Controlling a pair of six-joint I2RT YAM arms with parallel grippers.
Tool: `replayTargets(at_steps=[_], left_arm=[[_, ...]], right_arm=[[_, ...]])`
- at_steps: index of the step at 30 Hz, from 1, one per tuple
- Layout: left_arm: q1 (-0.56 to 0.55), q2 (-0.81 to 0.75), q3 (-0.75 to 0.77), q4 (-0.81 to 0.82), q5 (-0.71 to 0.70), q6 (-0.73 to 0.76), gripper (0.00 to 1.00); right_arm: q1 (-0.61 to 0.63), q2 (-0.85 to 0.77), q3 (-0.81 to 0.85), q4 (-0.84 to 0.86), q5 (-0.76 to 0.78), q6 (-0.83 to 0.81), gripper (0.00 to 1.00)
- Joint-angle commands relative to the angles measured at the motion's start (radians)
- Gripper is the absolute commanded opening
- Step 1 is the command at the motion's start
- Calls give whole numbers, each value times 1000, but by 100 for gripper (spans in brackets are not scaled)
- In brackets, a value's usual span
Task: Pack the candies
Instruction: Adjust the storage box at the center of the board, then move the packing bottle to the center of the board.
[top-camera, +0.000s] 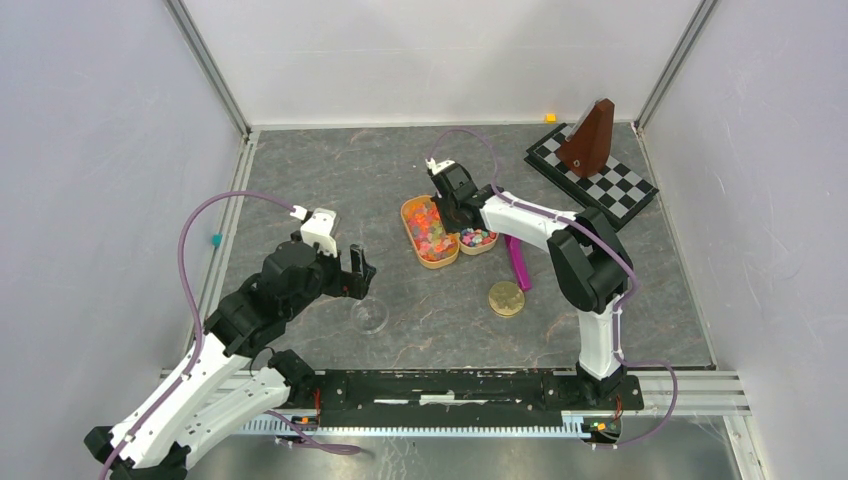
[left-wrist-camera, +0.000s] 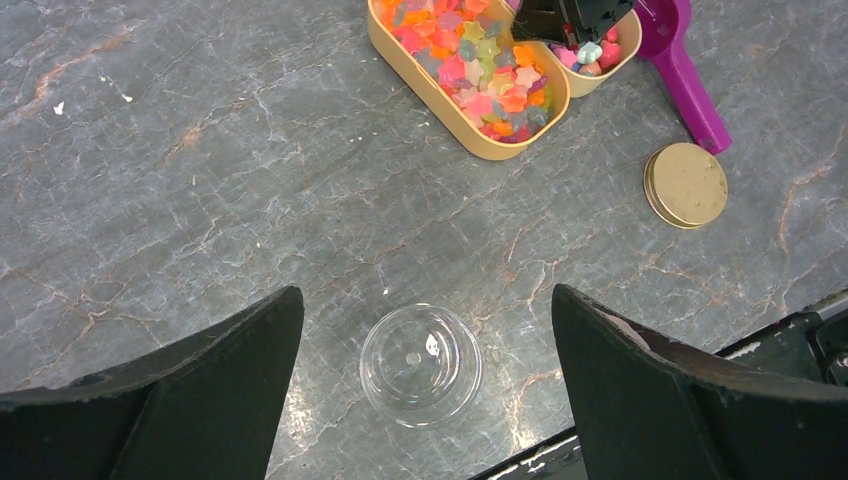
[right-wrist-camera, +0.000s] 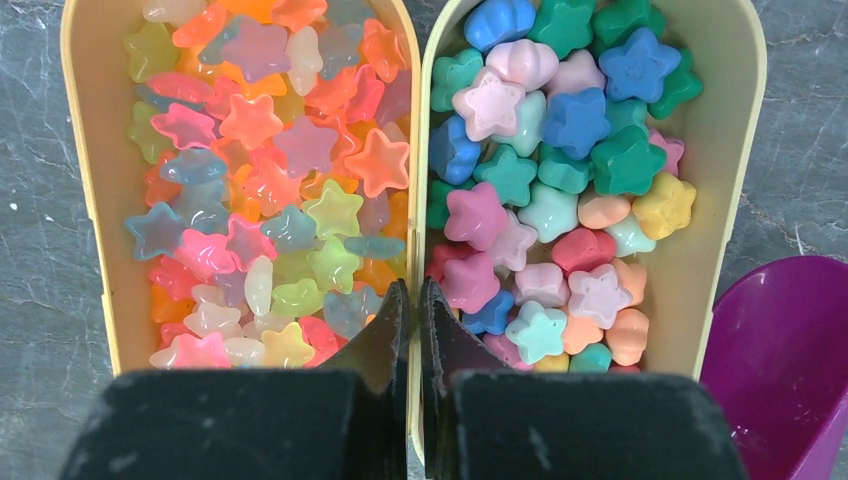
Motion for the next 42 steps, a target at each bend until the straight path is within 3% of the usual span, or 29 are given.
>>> replayTargets(at_steps=[1,4,9,12,19,29,34,42], left_arm=[[-2,-7,-1,5,-24,-36,100],[-2,-4,-1,6,-21,-36,100],[-3,-1,-3,7,-16,-39,100],[-2,12,-5,10,-22,-50,100],[-3,24,-9,12,-9,-124,100],[-3,163,52,-165,-99,-299,100],[-2,238,60,-219,-63,-385,100],[-2,219,-34,-222,-68,-538,84]], right_arm=[[1,-2,44,-14,23,-60,0],[2,-6,47,-13,14,-50,0],[1,-40,50,-9,14,-35,27],[2,-81,42,-6,22,-29,33],[1,-208,-38,5,14,-29,37],[1,-420,-207,-15,60,-88,39],[1,-508,-274,-16,63,-112,39],[0,-616,-368,27,-29,-85,39]])
